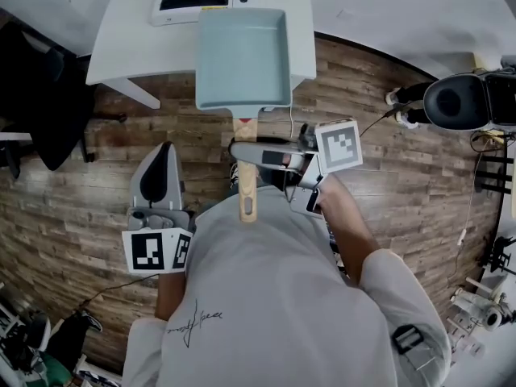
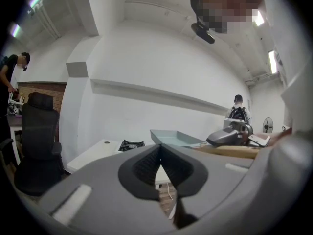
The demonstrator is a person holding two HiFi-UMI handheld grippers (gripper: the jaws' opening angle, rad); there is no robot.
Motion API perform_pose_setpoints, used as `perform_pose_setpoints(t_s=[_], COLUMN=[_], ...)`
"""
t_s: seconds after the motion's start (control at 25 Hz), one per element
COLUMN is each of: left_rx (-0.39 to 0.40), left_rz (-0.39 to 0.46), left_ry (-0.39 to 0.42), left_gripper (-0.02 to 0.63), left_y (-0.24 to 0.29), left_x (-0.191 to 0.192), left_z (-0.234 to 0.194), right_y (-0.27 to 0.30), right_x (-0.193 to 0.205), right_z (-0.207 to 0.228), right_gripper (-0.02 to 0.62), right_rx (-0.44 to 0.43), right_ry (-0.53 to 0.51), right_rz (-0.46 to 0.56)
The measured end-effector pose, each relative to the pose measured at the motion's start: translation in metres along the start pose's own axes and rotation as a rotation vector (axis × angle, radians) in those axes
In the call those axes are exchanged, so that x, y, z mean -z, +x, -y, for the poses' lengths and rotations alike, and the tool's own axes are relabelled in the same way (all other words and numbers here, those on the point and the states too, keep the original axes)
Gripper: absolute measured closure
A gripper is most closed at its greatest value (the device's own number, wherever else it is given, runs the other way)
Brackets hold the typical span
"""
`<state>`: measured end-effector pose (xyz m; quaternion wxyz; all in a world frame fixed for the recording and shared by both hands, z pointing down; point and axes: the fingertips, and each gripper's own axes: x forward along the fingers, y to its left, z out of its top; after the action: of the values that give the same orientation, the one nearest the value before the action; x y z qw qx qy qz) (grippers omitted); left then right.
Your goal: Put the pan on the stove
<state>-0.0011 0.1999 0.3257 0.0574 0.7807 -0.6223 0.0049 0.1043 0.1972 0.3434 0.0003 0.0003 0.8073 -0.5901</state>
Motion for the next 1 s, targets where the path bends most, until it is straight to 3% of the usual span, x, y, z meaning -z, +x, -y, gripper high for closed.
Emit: perform_pose_setpoints(t_s=[0.44,1.0], left_rx=[-0.029,0.022], left_rz=[0.032,0.003], left_ry=[-0.007,-0.024], left_gripper=[0.551,0.551], left_y=[0.013,0.099], left_x=[-0.010,-0.015], left_z=[0.005,-0.068], right_y=[0.004,0.057], right_x=[-0.020,-0.105], right_z=[0.016,0.050], right_gripper=[0.417,0.417], right_rx=[0.004,0.015], right_ry=[0.021,0.051], right_rz=[-0.048,-0.011])
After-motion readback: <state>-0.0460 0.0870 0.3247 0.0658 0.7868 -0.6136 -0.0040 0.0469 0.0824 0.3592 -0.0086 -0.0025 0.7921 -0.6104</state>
